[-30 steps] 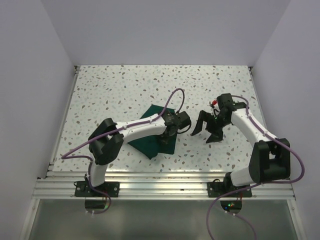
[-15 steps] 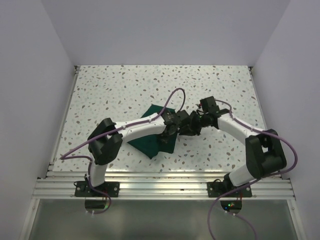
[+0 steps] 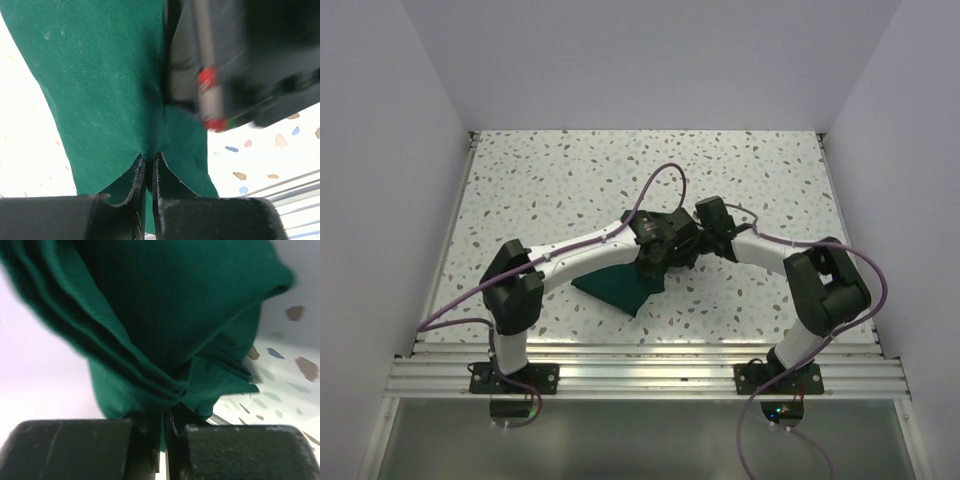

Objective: Prepare the surgical pack

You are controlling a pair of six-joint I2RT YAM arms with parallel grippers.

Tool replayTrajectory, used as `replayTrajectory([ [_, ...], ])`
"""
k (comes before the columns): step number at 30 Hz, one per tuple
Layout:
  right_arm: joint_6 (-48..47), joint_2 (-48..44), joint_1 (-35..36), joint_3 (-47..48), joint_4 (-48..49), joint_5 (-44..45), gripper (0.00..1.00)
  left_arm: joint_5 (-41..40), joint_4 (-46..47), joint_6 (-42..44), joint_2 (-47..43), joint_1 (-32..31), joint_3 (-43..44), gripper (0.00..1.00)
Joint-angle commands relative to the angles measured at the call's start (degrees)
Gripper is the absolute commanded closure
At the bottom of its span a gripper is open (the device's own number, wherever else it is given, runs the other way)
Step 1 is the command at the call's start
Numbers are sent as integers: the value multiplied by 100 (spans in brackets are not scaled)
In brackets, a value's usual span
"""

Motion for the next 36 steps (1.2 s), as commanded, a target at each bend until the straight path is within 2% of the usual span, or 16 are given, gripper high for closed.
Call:
replayTrajectory([
  [1, 453, 201, 296, 7, 556, 171, 96, 195, 287, 113, -382, -9, 393, 100],
  [4, 568, 323, 481, -64, 1117, 285, 97, 248, 261, 157, -391, -10, 604, 100],
  [11, 665, 964, 771, 409, 1733, 215, 94, 398, 287, 157, -408, -10, 666, 100],
  [14, 358, 835, 710, 595, 1086, 206, 94, 468, 322, 157, -391, -10, 675, 100],
  [18, 393, 246, 412, -334, 1391, 154, 94, 398, 349, 87, -426, 25, 640, 100],
  [22, -317, 87, 367, -223, 883, -206, 93, 512, 454, 87, -478, 122, 499, 100],
  [26, -460, -177, 384, -521, 872, -198, 93, 538, 472, 139, -505, 192, 490, 100],
  [30, -22, -29, 472, -925, 1776, -207, 93, 678, 533, 157, -540, 245, 508, 100],
  [34, 357, 332, 762, -943, 3048, -154, 92, 863, 595, 131, -479, 245, 631, 100],
  [36, 436, 455, 964, -830, 3253, -32, 91, 933, 569, 104, -417, 245, 710, 100],
])
